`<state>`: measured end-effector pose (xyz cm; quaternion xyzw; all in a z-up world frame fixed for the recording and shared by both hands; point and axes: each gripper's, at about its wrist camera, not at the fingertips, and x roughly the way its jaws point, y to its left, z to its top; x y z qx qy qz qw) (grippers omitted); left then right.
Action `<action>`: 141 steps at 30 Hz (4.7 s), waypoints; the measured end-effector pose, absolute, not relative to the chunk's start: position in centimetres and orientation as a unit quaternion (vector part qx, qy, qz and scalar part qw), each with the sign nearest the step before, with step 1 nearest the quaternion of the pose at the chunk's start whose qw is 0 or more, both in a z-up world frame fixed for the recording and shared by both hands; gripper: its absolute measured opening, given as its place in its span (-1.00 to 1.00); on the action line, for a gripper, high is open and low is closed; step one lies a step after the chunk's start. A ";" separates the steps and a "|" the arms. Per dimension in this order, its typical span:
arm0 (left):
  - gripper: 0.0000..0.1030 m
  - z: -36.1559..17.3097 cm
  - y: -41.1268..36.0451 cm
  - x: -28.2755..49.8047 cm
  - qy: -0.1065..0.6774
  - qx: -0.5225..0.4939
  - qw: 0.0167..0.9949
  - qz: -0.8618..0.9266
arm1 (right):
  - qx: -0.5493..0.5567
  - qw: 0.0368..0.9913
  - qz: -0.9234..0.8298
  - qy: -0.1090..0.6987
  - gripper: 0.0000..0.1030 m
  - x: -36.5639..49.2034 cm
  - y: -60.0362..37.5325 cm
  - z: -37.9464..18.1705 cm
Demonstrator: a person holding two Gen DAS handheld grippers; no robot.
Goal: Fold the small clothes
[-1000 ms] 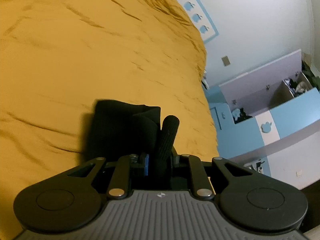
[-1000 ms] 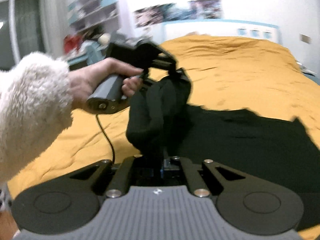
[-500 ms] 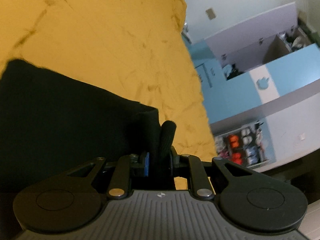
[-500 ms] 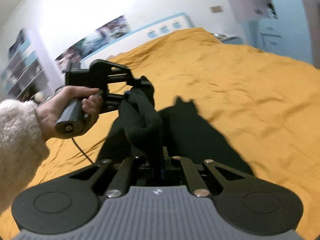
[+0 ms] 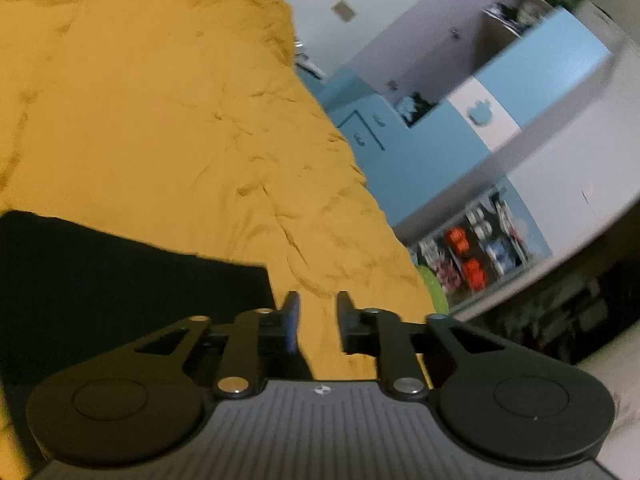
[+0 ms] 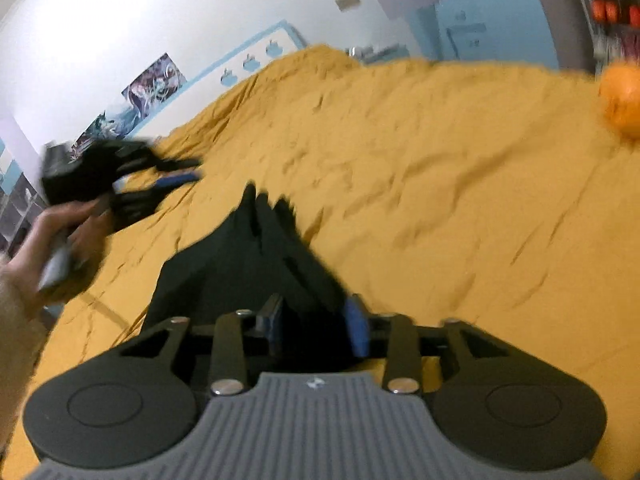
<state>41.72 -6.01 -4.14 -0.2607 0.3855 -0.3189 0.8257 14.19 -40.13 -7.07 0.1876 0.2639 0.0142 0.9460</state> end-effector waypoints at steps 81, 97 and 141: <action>0.25 -18.2 2.8 26.7 0.490 -0.406 0.721 -0.275 | 0.314 0.780 0.295 0.454 0.46 47.8 -41.5 -16.6; 0.65 -17.0 -0.1 25.0 0.485 -0.366 0.739 -0.290 | 0.280 0.801 0.272 0.453 0.15 50.2 -37.4 -17.1; -0.59 -7.0 17.1 16.4 0.320 -0.449 0.797 -0.248 | 0.170 0.819 0.425 0.347 -0.59 40.6 -11.9 5.5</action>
